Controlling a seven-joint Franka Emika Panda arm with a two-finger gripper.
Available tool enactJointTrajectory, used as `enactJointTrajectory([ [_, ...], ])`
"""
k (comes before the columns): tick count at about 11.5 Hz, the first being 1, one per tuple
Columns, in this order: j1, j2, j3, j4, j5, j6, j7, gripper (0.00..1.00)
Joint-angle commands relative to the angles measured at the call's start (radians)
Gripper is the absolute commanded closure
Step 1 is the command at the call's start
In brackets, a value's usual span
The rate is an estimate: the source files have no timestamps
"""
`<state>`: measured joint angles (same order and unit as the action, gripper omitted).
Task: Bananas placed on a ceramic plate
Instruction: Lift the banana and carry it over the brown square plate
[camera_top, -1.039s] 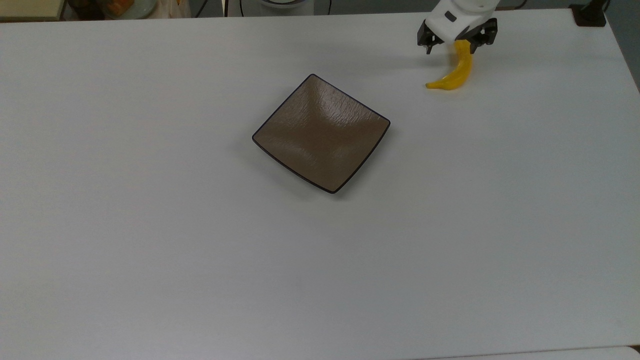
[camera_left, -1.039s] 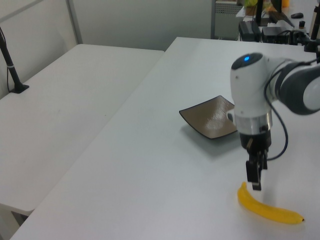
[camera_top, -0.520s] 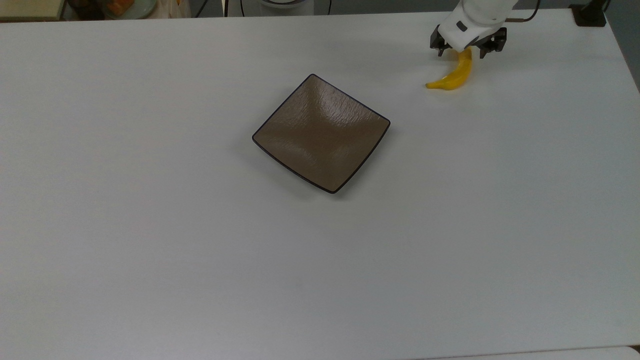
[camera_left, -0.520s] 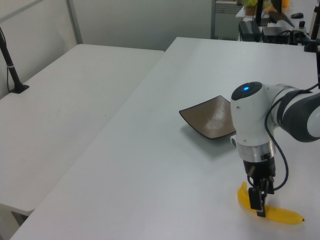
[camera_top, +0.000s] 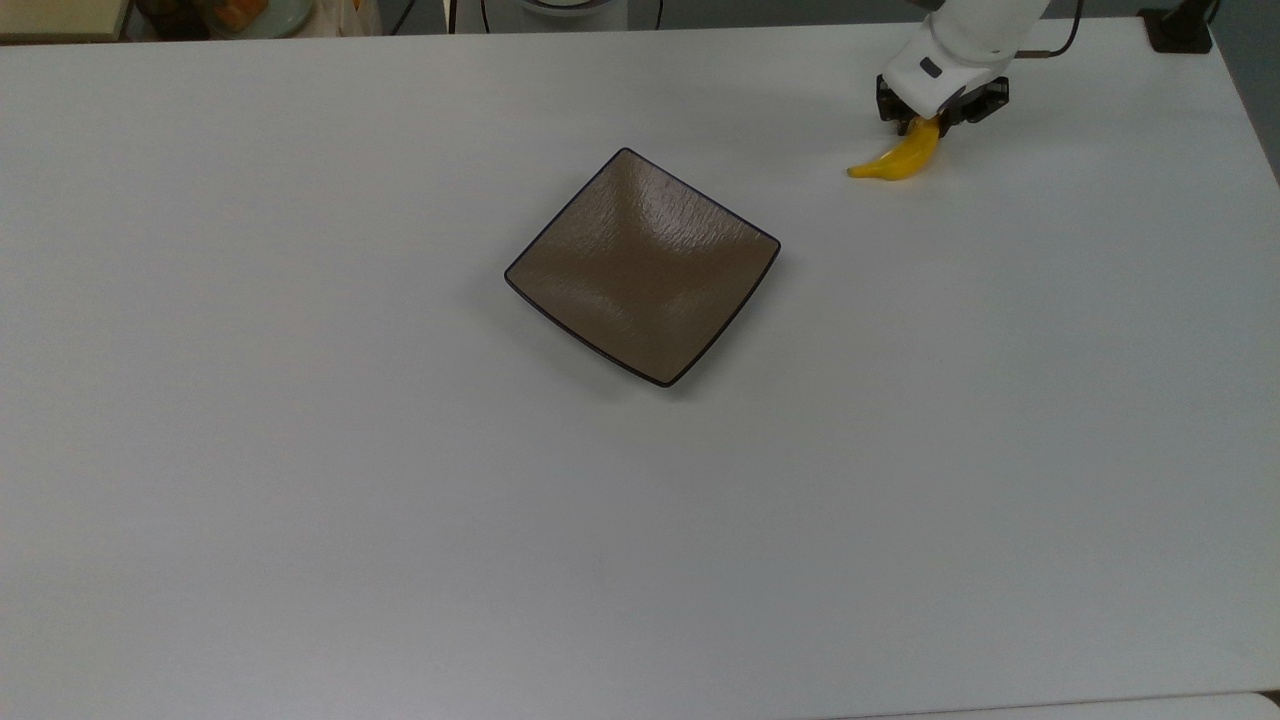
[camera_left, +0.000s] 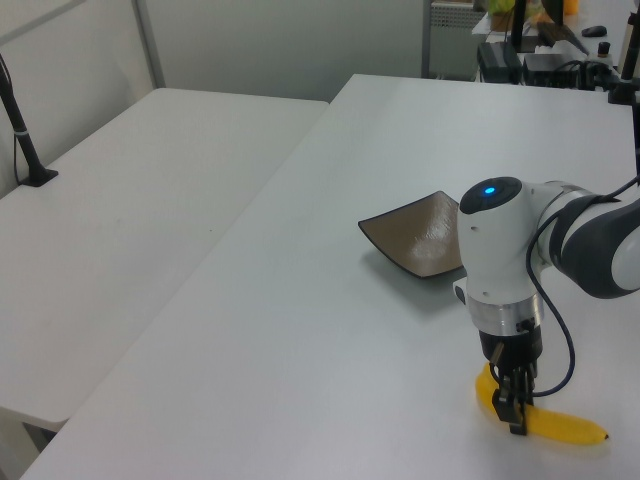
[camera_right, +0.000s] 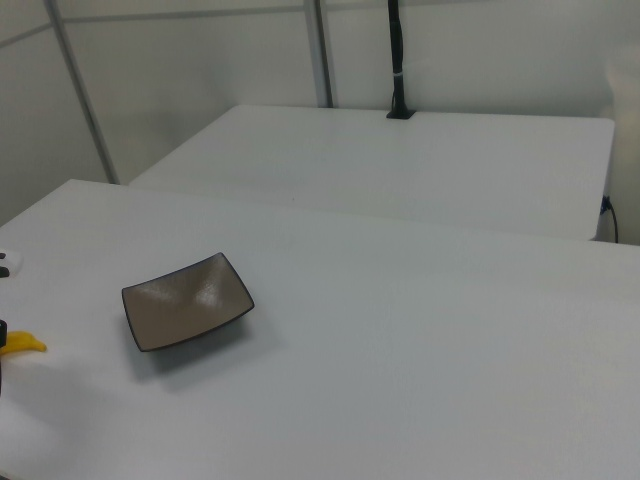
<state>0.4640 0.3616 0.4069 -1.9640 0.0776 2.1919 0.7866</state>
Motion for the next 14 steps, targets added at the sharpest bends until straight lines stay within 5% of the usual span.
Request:
enactJointTrajectory([
  [1,-0.024,-0.01,0.006,0.008,-0.016,0.0,-0.038,0.76],
  [10,-0.1,-0.101,0.001,0.139,-0.113,-0.435,-0.355,0.75],
  [12,-0.143,-0.122,-0.013,0.161,-0.146,-0.448,-0.392,0.75],
  [14,-0.157,-0.131,-0.078,0.194,-0.165,-0.457,-0.437,0.75],
])
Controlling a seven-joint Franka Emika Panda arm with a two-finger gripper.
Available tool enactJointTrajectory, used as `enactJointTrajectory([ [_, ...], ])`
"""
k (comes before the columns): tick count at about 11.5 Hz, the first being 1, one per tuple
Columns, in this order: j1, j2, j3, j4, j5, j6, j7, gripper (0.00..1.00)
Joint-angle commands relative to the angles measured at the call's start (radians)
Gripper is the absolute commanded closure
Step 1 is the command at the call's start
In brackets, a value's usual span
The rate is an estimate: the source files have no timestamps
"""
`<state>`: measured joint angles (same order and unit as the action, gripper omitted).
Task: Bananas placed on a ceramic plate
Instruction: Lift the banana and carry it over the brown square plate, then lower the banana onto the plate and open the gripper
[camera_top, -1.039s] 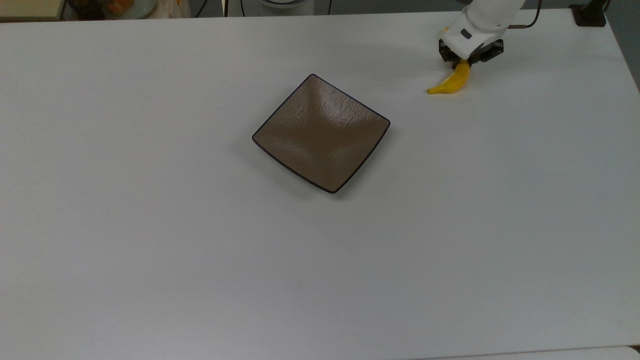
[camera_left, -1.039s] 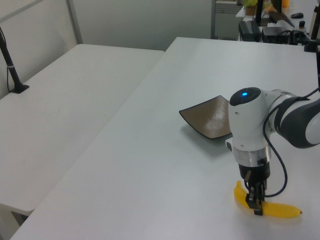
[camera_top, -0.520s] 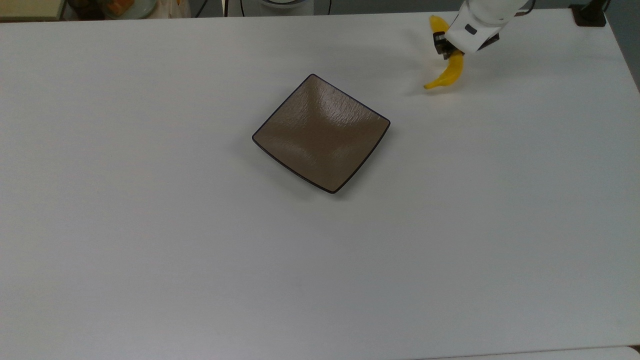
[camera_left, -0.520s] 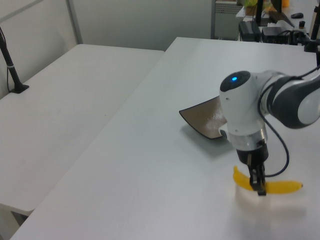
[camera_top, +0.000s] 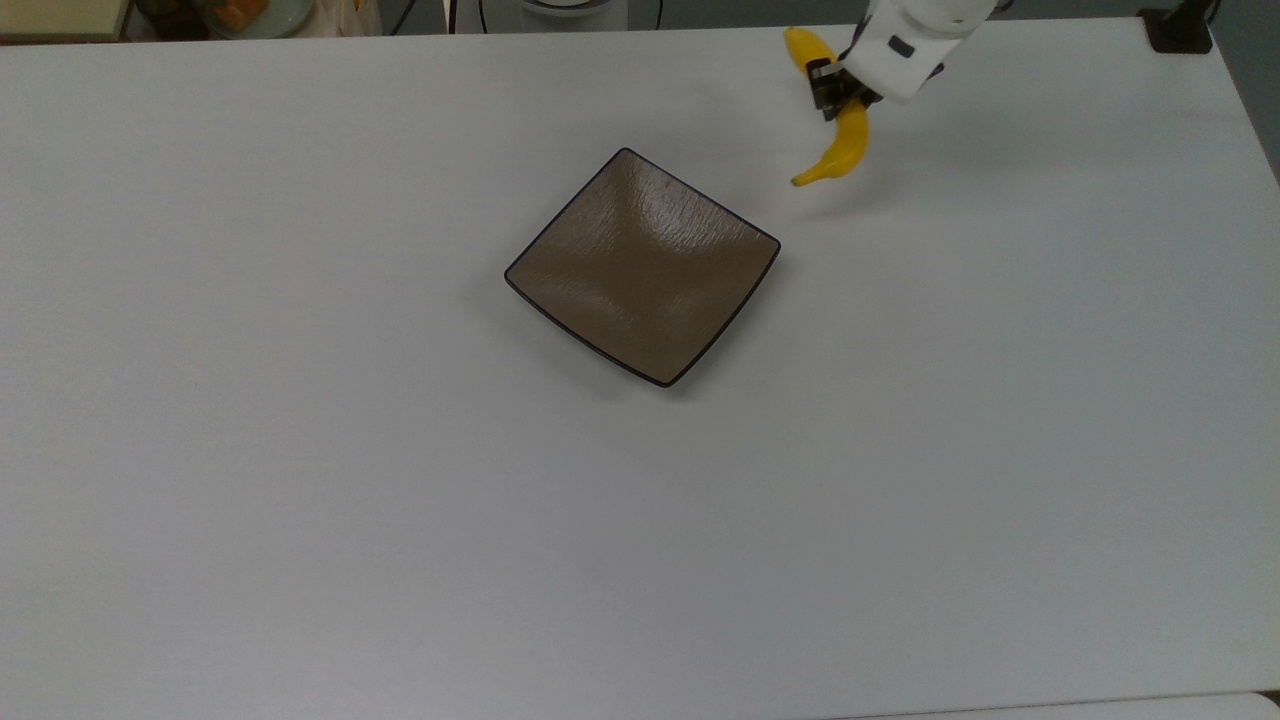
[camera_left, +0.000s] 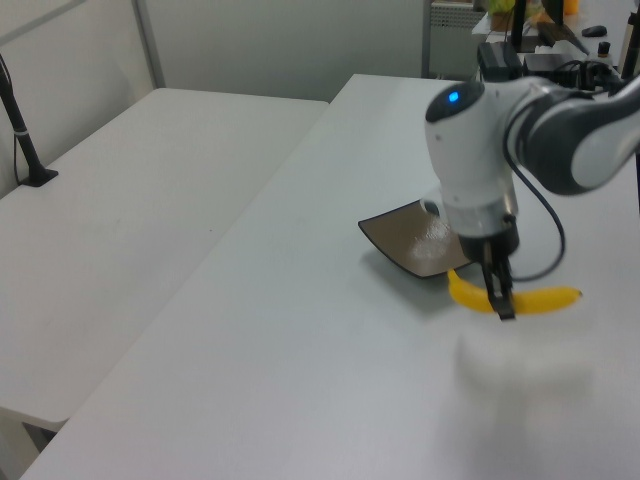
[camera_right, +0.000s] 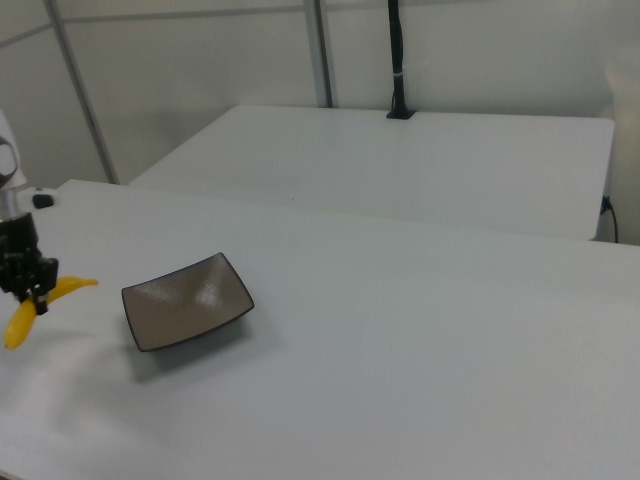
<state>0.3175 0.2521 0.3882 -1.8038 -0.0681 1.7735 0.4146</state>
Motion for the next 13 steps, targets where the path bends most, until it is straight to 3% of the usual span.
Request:
enactJointTrajectory([
  [1,-0.012,-0.022,-0.086,0.037,-0.021,-0.037,-0.094,0.75],
  [6,-0.061,-0.005,-0.176,0.087,-0.021,-0.014,-0.102,0.75],
  [11,-0.159,0.013,-0.184,0.101,-0.009,0.17,-0.079,0.65],
  [13,-0.163,0.036,-0.184,0.1,-0.022,0.24,0.043,0.0],
])
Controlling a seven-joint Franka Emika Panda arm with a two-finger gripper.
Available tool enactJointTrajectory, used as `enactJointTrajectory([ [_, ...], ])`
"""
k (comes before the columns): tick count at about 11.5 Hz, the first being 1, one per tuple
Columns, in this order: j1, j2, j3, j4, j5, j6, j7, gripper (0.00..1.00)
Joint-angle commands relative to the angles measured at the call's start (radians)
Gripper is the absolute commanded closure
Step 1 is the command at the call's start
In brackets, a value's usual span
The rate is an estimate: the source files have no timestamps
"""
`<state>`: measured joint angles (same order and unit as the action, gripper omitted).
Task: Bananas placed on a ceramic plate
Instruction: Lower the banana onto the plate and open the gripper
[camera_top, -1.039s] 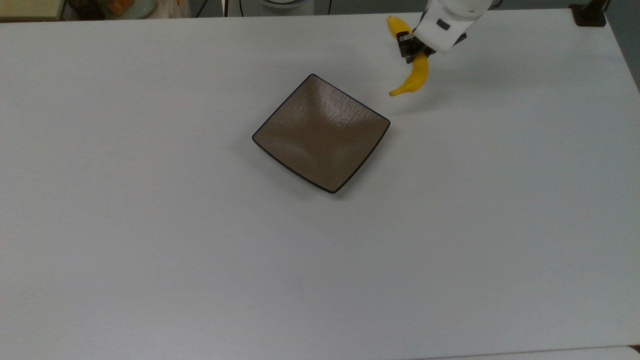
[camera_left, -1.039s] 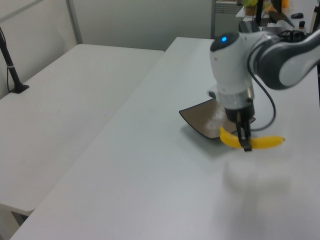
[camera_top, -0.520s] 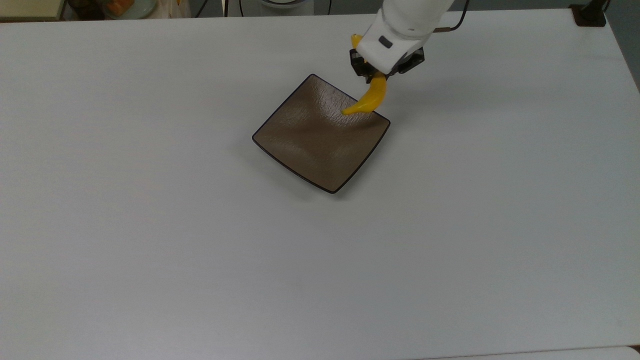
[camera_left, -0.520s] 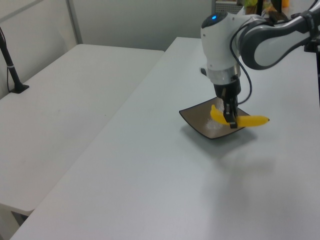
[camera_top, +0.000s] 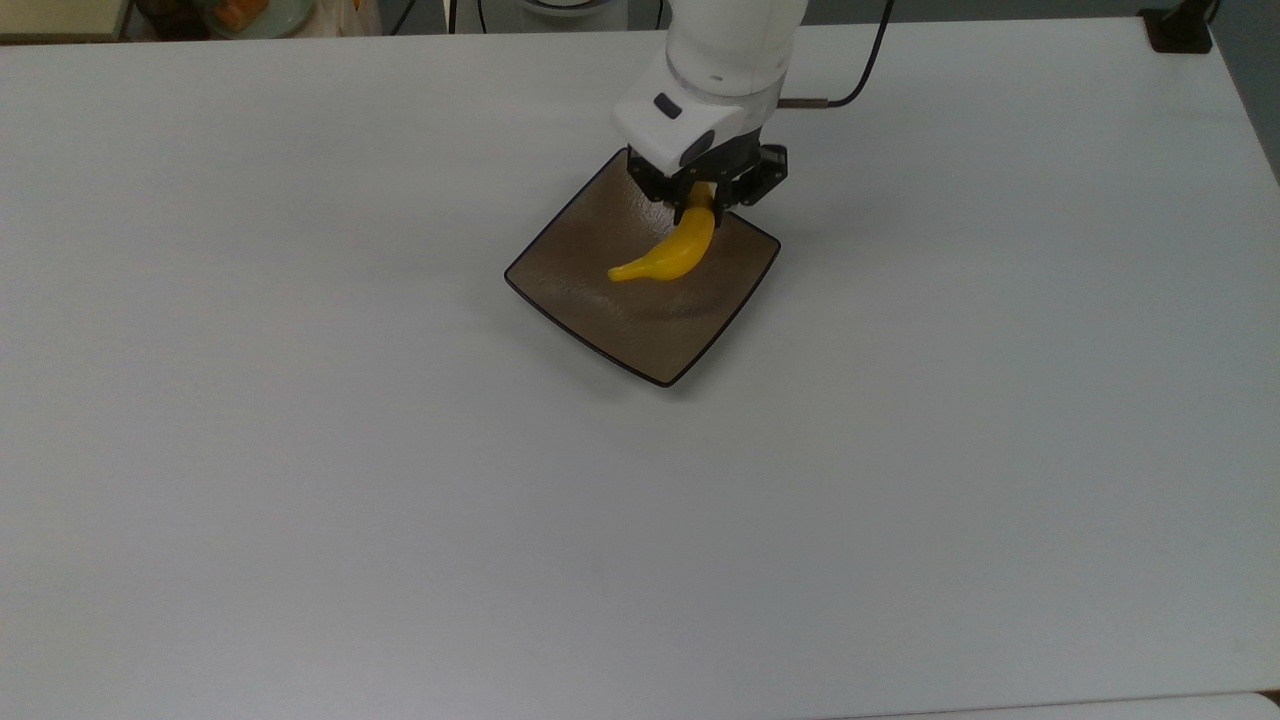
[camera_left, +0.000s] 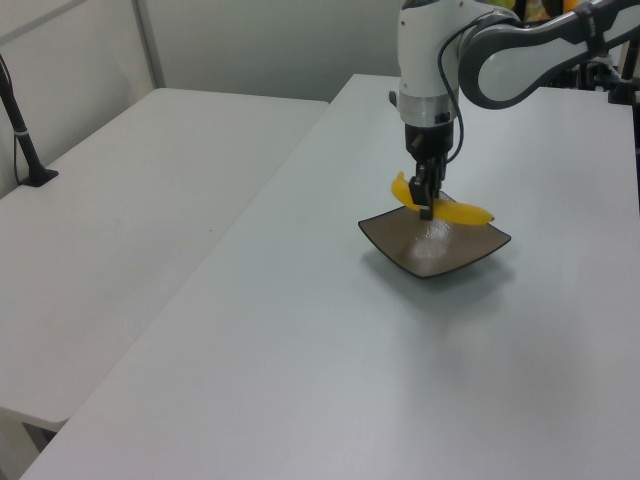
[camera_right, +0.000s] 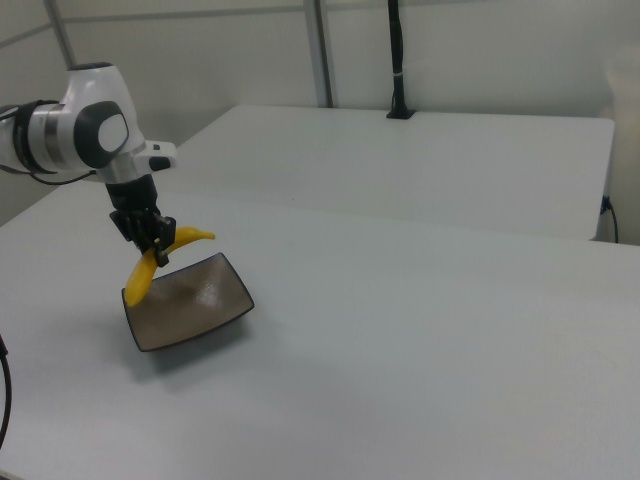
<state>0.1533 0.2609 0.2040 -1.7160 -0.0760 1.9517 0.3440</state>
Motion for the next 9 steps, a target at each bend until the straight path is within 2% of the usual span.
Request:
enactJointTrajectory([
  [1,0.002,0.032,0.0,0.012,-0.015,0.065,0.127,0.0],
  [6,-0.006,0.014,0.0,0.033,-0.018,0.041,0.125,0.0],
  [9,-0.018,-0.029,0.0,0.029,-0.093,0.006,-0.003,0.0],
])
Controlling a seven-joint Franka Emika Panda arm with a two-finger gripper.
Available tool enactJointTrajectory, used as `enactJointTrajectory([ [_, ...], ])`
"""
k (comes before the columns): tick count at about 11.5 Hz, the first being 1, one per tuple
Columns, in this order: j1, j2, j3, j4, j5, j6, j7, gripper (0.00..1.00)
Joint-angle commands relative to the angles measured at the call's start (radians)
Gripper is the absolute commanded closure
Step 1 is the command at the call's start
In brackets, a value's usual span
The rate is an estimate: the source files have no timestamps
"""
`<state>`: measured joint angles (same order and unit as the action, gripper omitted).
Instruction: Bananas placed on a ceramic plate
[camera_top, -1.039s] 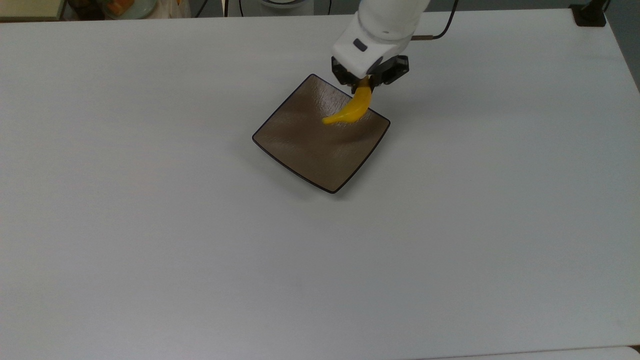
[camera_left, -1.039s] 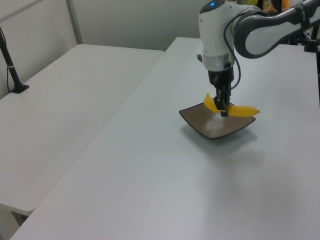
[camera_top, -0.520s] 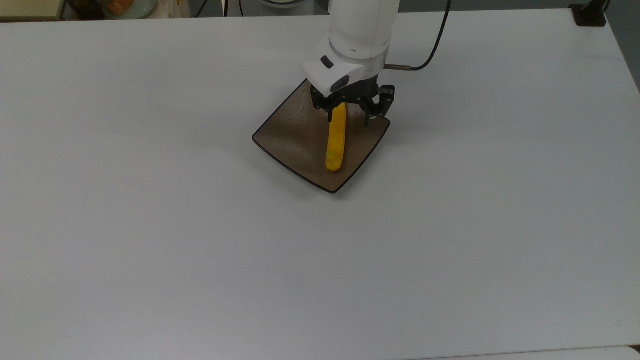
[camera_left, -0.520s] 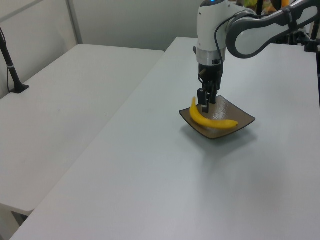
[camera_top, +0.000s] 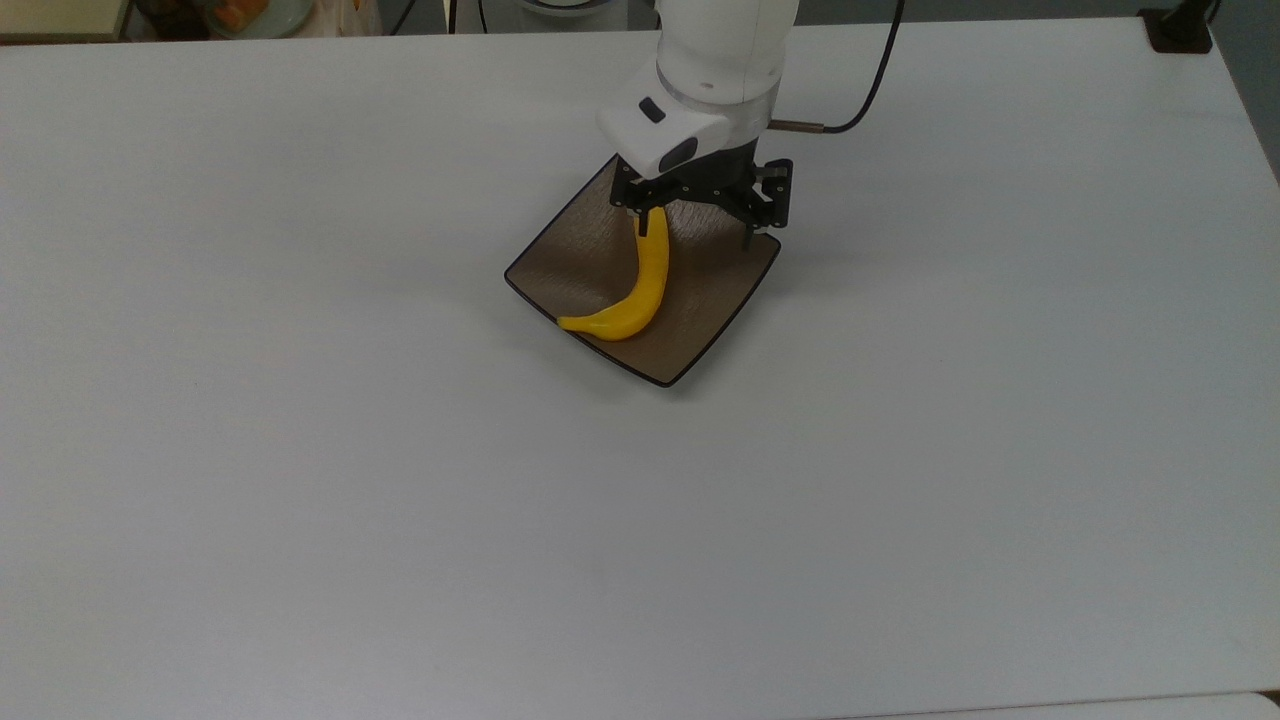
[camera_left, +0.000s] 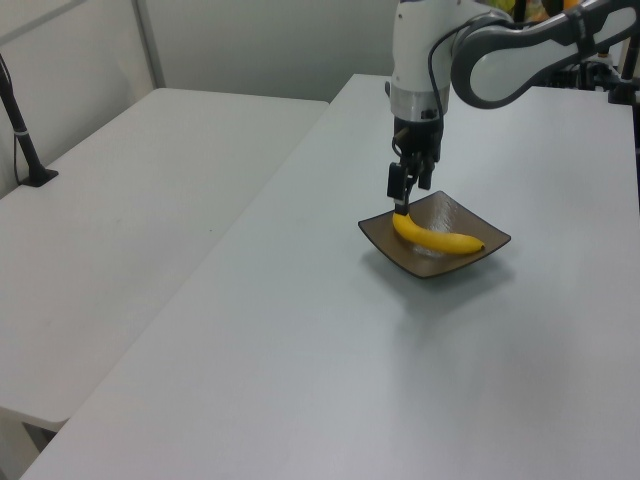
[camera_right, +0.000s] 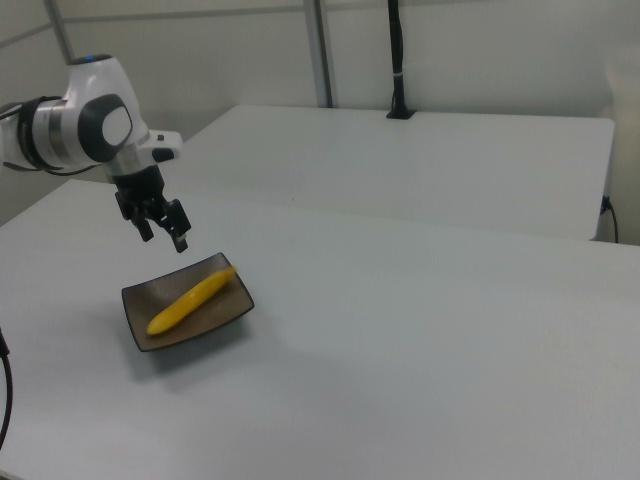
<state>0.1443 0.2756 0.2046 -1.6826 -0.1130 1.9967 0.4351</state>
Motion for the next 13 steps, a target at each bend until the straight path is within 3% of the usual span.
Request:
enactJointTrajectory([
  [1,-0.011,-0.049,-0.001,-0.005,-0.057,-0.061,-0.123,0.0],
  [4,-0.014,-0.097,-0.022,-0.008,-0.06,-0.143,-0.211,0.0],
  [8,-0.032,-0.166,-0.099,-0.017,-0.03,-0.222,-0.257,0.0],
  [13,-0.037,-0.277,-0.206,-0.058,0.111,-0.242,-0.384,0.0],
])
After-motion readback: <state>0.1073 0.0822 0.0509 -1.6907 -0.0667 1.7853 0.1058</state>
